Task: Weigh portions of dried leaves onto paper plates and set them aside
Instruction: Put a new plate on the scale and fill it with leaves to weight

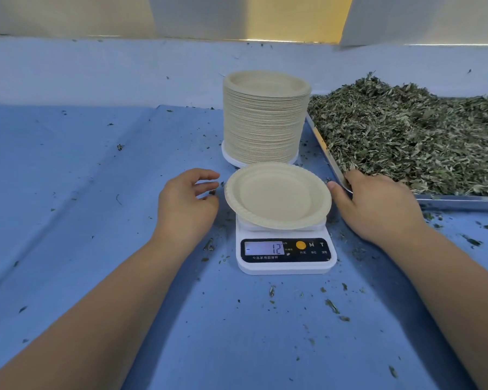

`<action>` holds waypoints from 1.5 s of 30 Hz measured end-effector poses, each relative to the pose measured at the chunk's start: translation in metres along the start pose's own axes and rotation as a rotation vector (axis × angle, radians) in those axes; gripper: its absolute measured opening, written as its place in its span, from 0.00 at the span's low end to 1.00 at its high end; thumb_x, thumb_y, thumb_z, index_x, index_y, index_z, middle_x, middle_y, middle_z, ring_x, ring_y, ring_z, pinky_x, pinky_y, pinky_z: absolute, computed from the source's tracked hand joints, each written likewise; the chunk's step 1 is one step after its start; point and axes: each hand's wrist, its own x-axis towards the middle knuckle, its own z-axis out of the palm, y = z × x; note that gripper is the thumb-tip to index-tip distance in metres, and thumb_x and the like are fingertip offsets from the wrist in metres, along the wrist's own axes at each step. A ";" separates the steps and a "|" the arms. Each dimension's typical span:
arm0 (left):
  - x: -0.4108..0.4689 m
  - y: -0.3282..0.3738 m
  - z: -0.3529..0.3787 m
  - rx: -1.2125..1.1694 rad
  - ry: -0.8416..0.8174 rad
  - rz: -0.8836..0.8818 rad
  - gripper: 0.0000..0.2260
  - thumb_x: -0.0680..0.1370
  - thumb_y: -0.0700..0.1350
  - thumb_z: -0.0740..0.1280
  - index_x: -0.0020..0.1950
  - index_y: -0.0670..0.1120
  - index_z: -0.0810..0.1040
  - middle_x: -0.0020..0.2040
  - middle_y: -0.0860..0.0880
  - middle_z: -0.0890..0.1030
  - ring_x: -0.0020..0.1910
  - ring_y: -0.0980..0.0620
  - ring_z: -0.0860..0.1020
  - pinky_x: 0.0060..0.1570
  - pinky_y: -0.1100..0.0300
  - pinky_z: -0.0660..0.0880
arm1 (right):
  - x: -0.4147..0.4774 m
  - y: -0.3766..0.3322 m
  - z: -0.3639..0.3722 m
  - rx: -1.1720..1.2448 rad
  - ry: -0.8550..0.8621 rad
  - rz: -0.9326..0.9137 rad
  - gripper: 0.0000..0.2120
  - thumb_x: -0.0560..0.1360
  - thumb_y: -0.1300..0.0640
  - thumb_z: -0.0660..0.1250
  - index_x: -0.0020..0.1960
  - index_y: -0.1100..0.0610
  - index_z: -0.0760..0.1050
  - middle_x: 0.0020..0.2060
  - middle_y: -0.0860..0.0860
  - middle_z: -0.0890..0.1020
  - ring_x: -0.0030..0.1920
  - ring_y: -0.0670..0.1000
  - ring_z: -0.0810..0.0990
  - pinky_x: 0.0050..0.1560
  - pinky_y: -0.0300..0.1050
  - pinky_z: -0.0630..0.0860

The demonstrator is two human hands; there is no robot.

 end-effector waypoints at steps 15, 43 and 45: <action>-0.002 0.005 -0.001 -0.070 -0.029 -0.107 0.16 0.77 0.37 0.63 0.49 0.58 0.81 0.53 0.58 0.83 0.51 0.52 0.84 0.46 0.61 0.77 | 0.023 0.012 -0.014 0.157 -0.277 0.134 0.30 0.81 0.32 0.48 0.59 0.57 0.72 0.41 0.55 0.78 0.42 0.58 0.76 0.48 0.54 0.78; 0.000 0.003 -0.002 -0.106 -0.026 -0.149 0.18 0.72 0.36 0.59 0.46 0.55 0.84 0.42 0.68 0.82 0.31 0.65 0.78 0.51 0.42 0.83 | 0.058 0.024 -0.011 0.425 -0.072 0.133 0.24 0.77 0.63 0.65 0.71 0.49 0.67 0.55 0.49 0.75 0.43 0.53 0.79 0.44 0.49 0.76; 0.000 0.003 -0.002 -0.114 -0.030 -0.153 0.17 0.70 0.38 0.59 0.45 0.55 0.85 0.43 0.70 0.82 0.32 0.65 0.78 0.52 0.42 0.83 | 0.057 0.023 -0.008 0.418 -0.125 0.098 0.14 0.80 0.62 0.63 0.63 0.50 0.75 0.52 0.48 0.79 0.45 0.53 0.79 0.44 0.45 0.74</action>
